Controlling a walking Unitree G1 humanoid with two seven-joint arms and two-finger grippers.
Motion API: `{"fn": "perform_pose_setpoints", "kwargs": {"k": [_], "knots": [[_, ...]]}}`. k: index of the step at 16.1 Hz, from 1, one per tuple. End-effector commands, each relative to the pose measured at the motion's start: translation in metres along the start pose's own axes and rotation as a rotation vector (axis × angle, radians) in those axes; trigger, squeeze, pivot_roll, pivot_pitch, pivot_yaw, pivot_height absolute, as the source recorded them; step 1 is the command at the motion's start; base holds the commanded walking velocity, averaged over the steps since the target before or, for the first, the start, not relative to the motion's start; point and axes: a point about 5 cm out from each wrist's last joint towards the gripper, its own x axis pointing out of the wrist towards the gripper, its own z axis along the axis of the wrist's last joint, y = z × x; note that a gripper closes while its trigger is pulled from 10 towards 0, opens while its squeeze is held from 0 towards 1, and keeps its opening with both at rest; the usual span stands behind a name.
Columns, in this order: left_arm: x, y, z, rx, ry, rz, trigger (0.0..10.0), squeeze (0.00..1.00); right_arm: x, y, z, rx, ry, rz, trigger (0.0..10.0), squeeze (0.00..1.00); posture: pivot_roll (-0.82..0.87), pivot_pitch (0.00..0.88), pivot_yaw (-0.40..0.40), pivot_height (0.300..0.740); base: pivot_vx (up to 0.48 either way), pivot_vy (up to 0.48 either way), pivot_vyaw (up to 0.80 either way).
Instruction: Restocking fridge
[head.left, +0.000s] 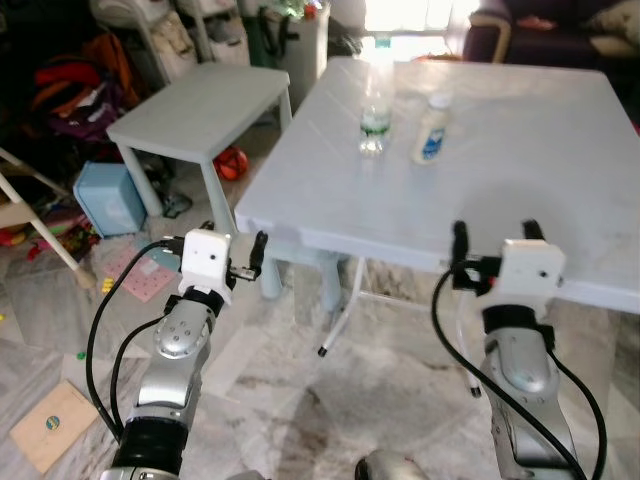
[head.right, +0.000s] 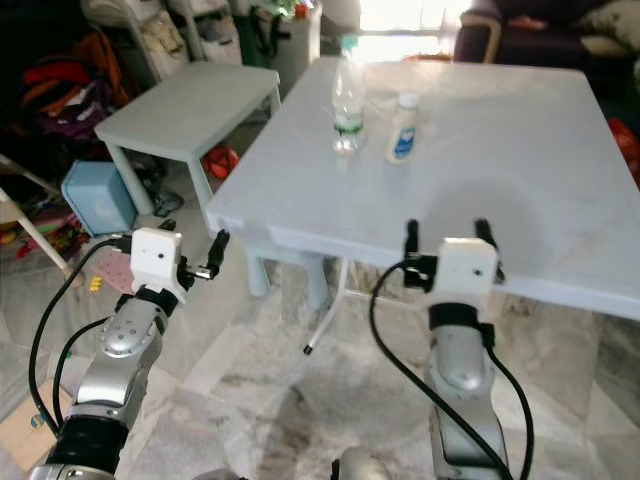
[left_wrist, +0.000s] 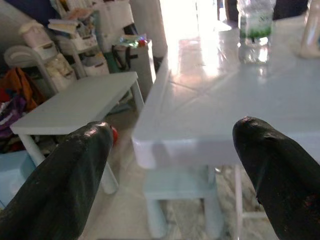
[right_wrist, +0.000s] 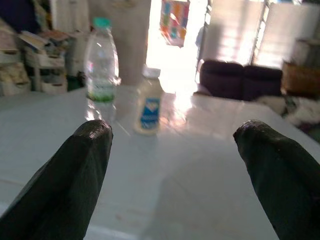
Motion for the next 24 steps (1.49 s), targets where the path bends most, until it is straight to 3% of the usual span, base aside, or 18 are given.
{"fn": "perform_pose_setpoints", "kwargs": {"k": [1,8,16,24], "knots": [[0.004,0.002,0.008,-0.008,-0.027,0.013,10.0,0.0,0.004,0.003,0.003,-0.008,-0.016,0.022,10.0,0.0,-0.09,0.03,0.057,0.74,0.48,0.0,0.0],[0.01,-0.009,0.012,-0.043,-0.047,0.003,10.0,0.0,0.01,0.005,0.008,-0.021,-0.041,0.067,10.0,0.0,-0.11,0.034,0.054,0.74,0.471,0.0,0.0],[0.016,-0.015,0.016,-0.067,-0.063,-0.005,10.0,0.0,0.011,0.013,0.012,-0.038,-0.067,0.124,10.0,0.0,-0.12,0.031,0.049,0.74,0.351,0.327,0.0],[0.015,-0.016,0.02,-0.093,-0.091,-0.014,10.0,0.0,0.013,0.015,0.016,-0.059,-0.091,0.135,10.0,0.0,-0.11,0.041,0.047,0.74,0.031,0.051,0.0]]}}
